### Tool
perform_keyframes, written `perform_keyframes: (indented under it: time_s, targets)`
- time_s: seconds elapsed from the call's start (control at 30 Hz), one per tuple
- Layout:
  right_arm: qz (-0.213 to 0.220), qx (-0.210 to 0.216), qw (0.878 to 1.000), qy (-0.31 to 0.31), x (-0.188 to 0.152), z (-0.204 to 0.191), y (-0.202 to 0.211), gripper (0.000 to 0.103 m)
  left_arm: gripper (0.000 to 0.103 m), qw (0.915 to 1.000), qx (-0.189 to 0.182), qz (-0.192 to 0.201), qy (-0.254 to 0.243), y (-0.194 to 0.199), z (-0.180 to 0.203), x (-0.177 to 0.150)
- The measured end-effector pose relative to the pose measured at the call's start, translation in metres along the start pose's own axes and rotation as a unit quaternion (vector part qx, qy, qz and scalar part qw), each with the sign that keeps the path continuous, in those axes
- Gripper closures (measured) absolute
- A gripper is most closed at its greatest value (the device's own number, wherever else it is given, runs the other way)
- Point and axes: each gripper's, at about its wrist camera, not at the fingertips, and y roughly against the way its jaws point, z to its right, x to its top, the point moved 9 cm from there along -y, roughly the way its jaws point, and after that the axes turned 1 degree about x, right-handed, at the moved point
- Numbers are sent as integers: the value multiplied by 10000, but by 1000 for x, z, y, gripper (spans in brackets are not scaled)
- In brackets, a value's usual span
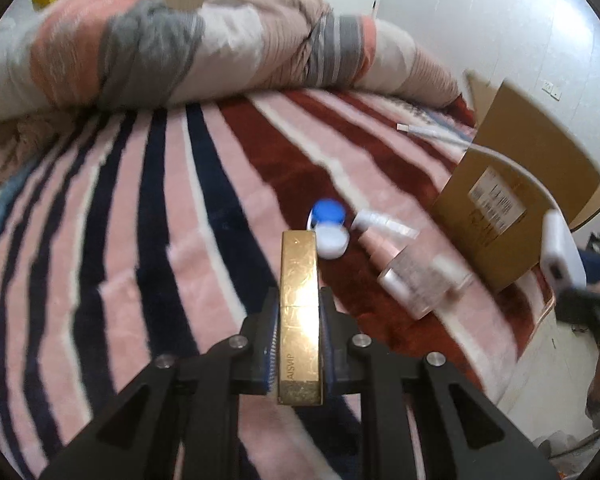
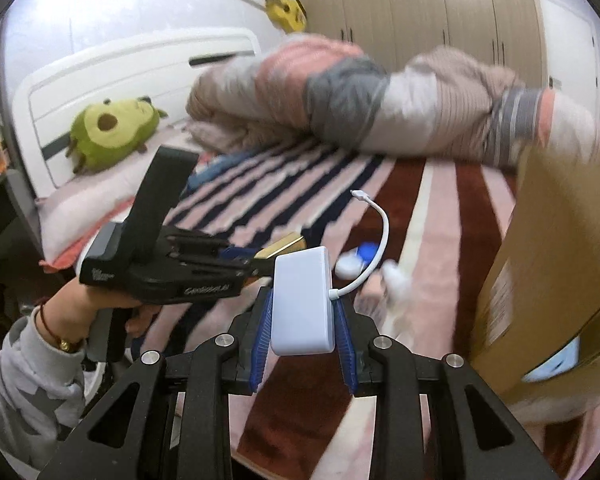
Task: Organize rigid objects
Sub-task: 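Carry both items into the box and open both grippers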
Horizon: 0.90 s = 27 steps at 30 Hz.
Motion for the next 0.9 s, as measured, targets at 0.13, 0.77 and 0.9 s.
perform_keyframes:
  time_s: [0.13, 0.77, 0.9]
  targets:
    - [406, 35, 9991, 60, 29, 12, 37, 78, 88, 9989, -2, 377, -284, 39, 22, 32]
    - [-193, -654, 9943, -815, 34, 179, 119, 78, 88, 9743, -1394, 648, -1646, 50, 234, 156]
    - [-612, -557, 9925, -895, 25, 198, 113, 78, 88, 9733, -1488, 303, -1719, 23, 257, 156]
